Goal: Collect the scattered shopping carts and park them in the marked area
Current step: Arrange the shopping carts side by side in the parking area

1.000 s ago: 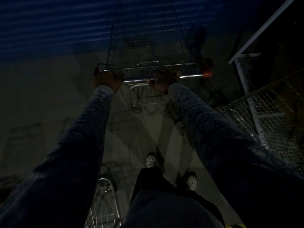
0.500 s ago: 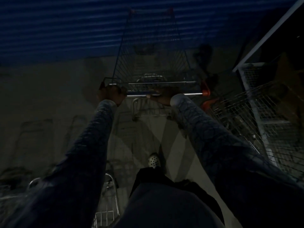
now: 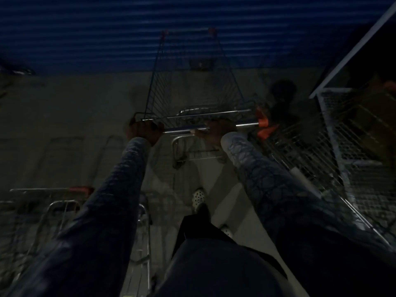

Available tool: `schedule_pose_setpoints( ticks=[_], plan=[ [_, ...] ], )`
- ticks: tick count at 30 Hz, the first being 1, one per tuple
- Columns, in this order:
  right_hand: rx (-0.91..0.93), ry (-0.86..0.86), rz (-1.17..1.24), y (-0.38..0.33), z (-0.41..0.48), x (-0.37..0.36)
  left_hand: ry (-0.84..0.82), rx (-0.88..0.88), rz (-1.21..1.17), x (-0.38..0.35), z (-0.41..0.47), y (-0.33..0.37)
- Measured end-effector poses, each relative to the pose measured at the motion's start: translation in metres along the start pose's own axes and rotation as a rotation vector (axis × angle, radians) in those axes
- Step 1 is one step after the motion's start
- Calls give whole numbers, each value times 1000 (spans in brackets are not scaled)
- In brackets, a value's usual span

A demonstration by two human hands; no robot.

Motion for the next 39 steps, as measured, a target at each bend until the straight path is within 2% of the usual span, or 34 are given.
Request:
schedule_pose_setpoints(
  ticks=[17,25,28,31,39],
  plan=[
    [47,-2,-18,-81,-129,-72,-26,-78,145,-23,-144,-73],
    [-65,-136,137,-88,-186,-80,38,-119,27,-31,-202,-75],
    [-199,-73,33,-89,-211,-90,72,-158,5,-44,-219,-77],
    [-246,-30,-32,-90,-227,-112,116,-178,-6,-49,-243,-78],
    [-125,15,52,-90,-291,-133,83,-125,-3,-52,-323,-76]
  ],
)
Point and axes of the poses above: each hand's wrist, its own z-axis towards the middle knuckle, its own x-axis out of the back of the hand, y = z × x, the point moved 1 cm from there along z, towards the middle knuckle
